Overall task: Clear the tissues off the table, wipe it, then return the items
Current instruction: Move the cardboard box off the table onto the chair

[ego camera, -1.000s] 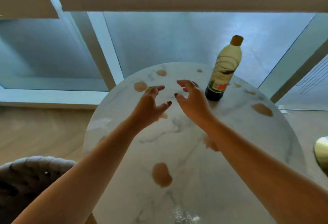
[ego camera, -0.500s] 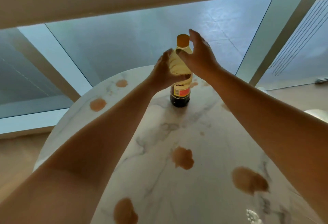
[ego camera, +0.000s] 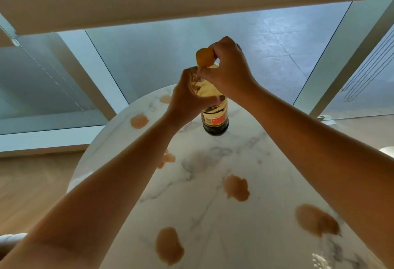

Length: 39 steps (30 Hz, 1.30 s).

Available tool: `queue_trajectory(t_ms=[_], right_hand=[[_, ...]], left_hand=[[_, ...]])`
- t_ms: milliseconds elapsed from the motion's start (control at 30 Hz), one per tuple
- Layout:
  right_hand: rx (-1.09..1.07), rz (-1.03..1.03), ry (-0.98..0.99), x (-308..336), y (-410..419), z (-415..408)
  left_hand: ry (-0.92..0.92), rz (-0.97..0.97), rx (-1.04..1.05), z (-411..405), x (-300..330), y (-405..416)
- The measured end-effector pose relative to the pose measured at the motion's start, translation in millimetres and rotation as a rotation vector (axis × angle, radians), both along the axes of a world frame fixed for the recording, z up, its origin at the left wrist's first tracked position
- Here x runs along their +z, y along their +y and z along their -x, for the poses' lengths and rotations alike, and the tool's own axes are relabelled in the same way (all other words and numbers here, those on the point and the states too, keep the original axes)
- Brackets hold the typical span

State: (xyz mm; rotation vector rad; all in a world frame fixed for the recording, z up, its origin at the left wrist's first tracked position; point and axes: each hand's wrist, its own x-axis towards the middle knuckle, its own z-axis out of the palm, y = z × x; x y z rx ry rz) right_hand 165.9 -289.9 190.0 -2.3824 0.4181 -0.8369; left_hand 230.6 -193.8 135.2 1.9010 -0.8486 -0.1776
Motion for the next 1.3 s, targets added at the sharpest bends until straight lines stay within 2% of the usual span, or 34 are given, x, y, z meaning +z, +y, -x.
queue_trajectory(t_ms=[300, 600, 900, 1167, 1300], right_hand=[[0.285, -0.027, -0.012, 29, 181, -5], [0.685, -0.012, 0.058, 21, 395, 18], [0.941, 0.112, 0.363, -58, 547, 39], [1.002, 0.070, 0.584, -156, 601, 47], [0.999, 0.110, 0.663, -195, 615, 47]], left_hand=[[-0.032, -0.107, 0.182, 13, 30, 210], [-0.023, -0.275, 0.496, 90, 38, 449], [0.204, -0.336, 0.665, 150, -49, 597], [0.305, -0.358, 0.713, 163, -151, 642], [0.285, -0.374, 0.718, 161, -193, 652]])
